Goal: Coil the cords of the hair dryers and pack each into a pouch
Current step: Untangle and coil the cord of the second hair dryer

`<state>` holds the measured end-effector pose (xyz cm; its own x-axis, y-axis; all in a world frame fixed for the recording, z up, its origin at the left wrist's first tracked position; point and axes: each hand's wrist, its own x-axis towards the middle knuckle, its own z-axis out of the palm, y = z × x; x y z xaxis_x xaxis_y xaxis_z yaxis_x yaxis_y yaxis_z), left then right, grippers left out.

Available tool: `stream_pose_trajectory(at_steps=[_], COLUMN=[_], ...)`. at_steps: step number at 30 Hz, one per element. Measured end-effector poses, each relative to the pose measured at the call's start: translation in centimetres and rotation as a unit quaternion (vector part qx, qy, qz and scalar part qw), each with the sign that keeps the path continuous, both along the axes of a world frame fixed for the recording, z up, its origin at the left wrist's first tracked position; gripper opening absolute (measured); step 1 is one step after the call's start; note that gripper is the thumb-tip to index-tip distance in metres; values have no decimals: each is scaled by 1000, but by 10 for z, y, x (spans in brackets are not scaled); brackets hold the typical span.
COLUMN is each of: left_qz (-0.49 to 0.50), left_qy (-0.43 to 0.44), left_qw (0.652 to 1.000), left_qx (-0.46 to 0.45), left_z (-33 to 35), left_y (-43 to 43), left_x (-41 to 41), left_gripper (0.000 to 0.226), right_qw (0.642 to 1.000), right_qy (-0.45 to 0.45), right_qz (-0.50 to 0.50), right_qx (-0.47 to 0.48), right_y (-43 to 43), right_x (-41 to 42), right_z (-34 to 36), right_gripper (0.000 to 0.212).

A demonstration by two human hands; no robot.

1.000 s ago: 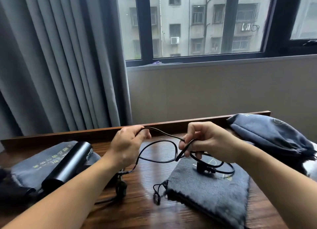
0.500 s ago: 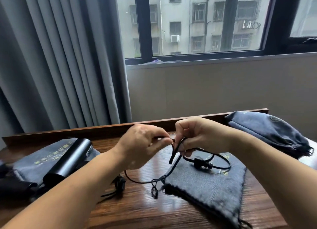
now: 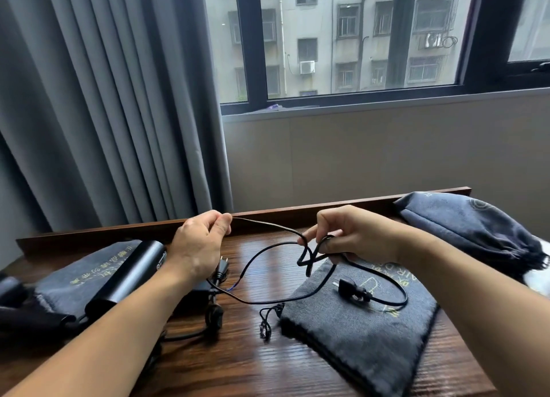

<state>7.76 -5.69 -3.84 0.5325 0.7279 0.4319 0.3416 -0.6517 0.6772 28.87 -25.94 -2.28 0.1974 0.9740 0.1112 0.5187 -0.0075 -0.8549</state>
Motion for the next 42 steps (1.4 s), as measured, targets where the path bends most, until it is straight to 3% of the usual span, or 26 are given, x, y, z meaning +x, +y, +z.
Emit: stream_pose_trajectory(at_steps=[4,6,8,10,13,15,17,23,25,28,30,32,34,36,39,42], left_qz=[47,38,54,22,-192,-292,-307,-333,-269,-73,50,130,135,110,-67,-240], left_qy=[16,110,235,200,102,114,119,48,14,-56,-95,-46,113,232,115,87], left_qw=[998,993,967,956,914,920,939,938,960,994,993,990,983,959,952,918], left_qx=[-26,-3,86,212,344,236,101,-89,-73,53,40,24,45,122,275,304], left_z=[-2,-5,-7,-9,0,7,3,8,16,28,31,21,6,-7,-15,-11], left_y=[20,30,26,10,-36,-68,-80,-75,-67,-41,-15,14,29,21,-15,-52], left_x=[-14,-22,-24,-20,-6,5,17,18,17,8,-3,-13,-16,-13,-1,20], left_gripper=[35,22,23,34,39,34,31,20,15,14,16,18,19,22,44,44], right_qw=[999,999,998,997,996,994,991,991,993,997,998,997,998,999,998,998], right_qy=[21,27,44,54,74,84,94,97,96,75,63,75,51,7,-26,-29], right_qz=[-27,-20,-12,-1,4,-2,-5,-4,7,14,12,-2,-19,-16,4,19], right_qx=[14,23,44,55,57,72,95,88,67,29,21,31,30,33,51,61], right_y=[-9,-14,-14,-9,2,5,3,-8,-8,-12,-15,-16,-13,-6,4,9], right_x=[13,16,12,4,-12,-17,-18,-18,-17,-10,-5,-1,-3,-8,-16,-22], right_z=[-2,1,6,8,8,8,7,5,5,2,-2,-7,-9,-8,-5,0], right_gripper=[17,23,34,37,23,13,15,11,15,17,17,19,19,17,16,18])
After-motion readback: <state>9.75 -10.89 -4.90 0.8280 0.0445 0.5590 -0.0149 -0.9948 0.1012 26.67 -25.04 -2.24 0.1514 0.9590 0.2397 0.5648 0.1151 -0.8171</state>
